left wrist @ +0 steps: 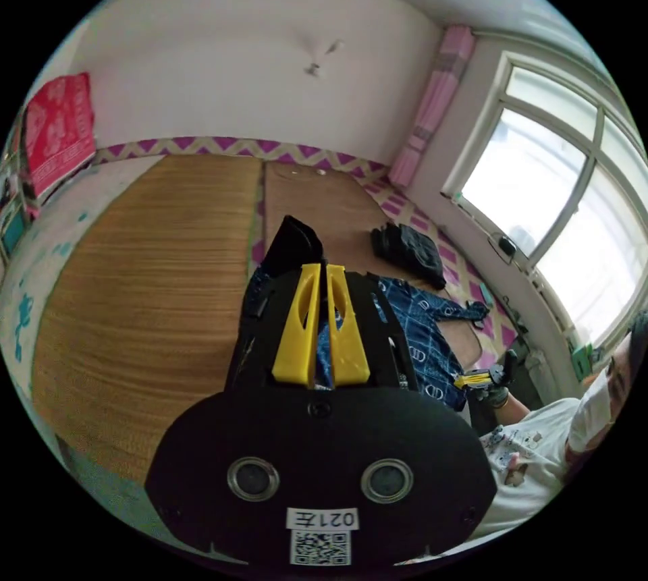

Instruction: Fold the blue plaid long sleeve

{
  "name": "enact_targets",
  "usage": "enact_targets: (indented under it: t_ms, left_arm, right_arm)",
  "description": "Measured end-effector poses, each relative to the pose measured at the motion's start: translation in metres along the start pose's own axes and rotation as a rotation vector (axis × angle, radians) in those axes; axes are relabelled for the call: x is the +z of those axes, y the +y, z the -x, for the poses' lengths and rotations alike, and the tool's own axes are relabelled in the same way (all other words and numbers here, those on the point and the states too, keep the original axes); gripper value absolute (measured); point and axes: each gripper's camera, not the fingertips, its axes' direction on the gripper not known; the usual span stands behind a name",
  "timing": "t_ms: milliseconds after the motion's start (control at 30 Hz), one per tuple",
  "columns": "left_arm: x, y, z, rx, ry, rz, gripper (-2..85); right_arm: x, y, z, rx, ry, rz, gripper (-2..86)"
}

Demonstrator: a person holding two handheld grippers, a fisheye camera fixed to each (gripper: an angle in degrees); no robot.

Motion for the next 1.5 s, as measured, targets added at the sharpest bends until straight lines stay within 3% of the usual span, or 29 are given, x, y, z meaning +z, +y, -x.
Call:
enact_targets:
  t_ms: [200,400,633,800,967,1500]
  left_arm:
    - [0.201,-0.061,-0.166,0.155,0.071,0.184,-1.0]
    - [0.397,-0.068,-0.292,0.253,0.071,0.427,-1.0]
    - [0.487,-0.107,-0.420,0.365,0.069,0.409,-1.0]
    - [0.611,-0.100,-0.517,0.444,0.026,0.558,-1.0]
    - [0.670,-0.106,-0.558,0.360,0.064,0.545,-1.0]
    - [0.780,-0.124,-0.671,0.433,0.061,0.469,-0.8]
  right_arm:
    - [-0.040,0.049,-0.038,0.091,-0.033,-0.077,-0.6]
    - [-0.061,0.099,-0.073,0.205,-0.048,-0.122,-0.6]
    - [-0.082,0.136,-0.100,0.259,-0.044,-0.162,-0.6]
    - [-0.091,0.148,-0.114,0.280,-0.065,-0.192,-0.7]
    - [-0.104,0.160,-0.115,0.274,-0.050,-0.208,-0.7]
    - [-0.108,0.172,-0.117,0.285,-0.079,-0.225,-0.7]
